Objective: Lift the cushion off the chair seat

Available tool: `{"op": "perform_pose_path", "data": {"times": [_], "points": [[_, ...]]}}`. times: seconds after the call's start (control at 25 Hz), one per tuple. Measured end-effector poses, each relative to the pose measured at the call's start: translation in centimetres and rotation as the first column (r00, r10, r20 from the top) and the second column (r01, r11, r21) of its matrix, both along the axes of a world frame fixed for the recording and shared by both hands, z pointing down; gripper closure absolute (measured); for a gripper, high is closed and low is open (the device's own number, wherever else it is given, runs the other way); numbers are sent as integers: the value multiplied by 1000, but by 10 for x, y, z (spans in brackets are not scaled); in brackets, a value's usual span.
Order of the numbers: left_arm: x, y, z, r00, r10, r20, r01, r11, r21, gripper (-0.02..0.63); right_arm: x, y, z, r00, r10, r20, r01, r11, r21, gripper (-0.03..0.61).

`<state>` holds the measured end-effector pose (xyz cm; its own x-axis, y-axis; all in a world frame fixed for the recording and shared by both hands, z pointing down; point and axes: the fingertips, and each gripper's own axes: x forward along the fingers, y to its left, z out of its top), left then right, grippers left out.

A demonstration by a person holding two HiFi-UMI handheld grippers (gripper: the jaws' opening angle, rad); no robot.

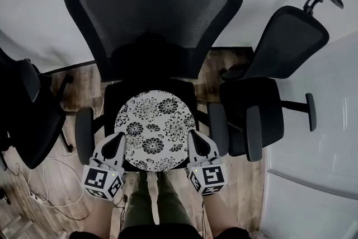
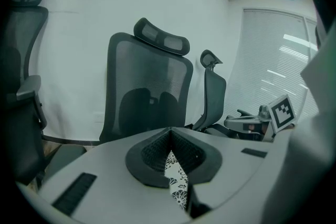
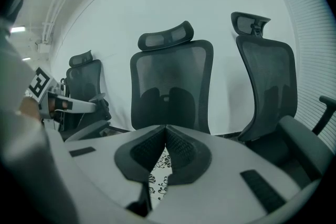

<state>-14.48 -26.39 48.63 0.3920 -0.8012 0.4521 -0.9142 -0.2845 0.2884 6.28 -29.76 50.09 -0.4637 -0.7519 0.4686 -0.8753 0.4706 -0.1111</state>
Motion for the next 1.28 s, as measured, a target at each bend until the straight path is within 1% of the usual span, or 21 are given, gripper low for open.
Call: {"op": "perform_pose_path", "data": {"times": [0.52, 1.28], "points": [[3, -3, 46, 1000, 8, -10, -9, 999, -43, 603, 11, 0, 50, 999, 38, -26, -39, 998, -40, 561], [4, 11, 113, 1000, -2, -14, 0, 991, -135, 603, 9, 6, 106, 998, 9, -68, -15, 996, -92, 561]]}}
